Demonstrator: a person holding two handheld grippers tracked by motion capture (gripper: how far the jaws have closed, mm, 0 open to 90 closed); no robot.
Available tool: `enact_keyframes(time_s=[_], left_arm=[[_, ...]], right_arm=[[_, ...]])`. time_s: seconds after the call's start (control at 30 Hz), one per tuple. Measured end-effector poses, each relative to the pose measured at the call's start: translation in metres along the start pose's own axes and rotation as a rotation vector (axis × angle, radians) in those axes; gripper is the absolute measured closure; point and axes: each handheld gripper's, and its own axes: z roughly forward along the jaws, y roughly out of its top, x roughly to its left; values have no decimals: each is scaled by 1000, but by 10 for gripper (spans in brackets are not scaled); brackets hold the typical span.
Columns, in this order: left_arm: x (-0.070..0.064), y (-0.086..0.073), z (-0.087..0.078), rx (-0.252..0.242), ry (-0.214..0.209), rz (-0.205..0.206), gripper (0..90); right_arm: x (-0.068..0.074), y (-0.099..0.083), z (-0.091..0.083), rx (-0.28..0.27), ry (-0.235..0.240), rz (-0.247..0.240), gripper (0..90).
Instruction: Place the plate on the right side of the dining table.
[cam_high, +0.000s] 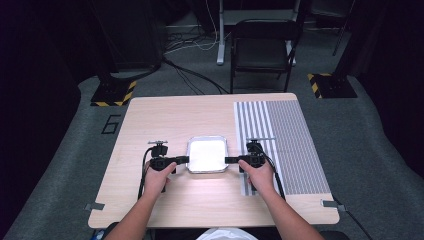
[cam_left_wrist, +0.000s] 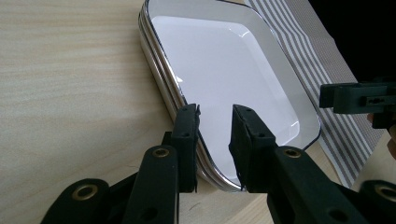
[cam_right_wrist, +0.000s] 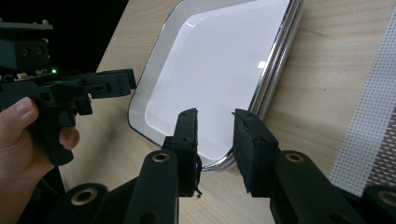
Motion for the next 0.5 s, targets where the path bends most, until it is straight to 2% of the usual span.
enact_keyframes(time_s=[0.33,0.5], left_arm=[[0,-1,3,11,7,1,712],[3,-2,3,4,-19,-42,717]], right_arm=[[-3,0,3,16,-5,16,681],[-5,0,4,19,2,39,678]])
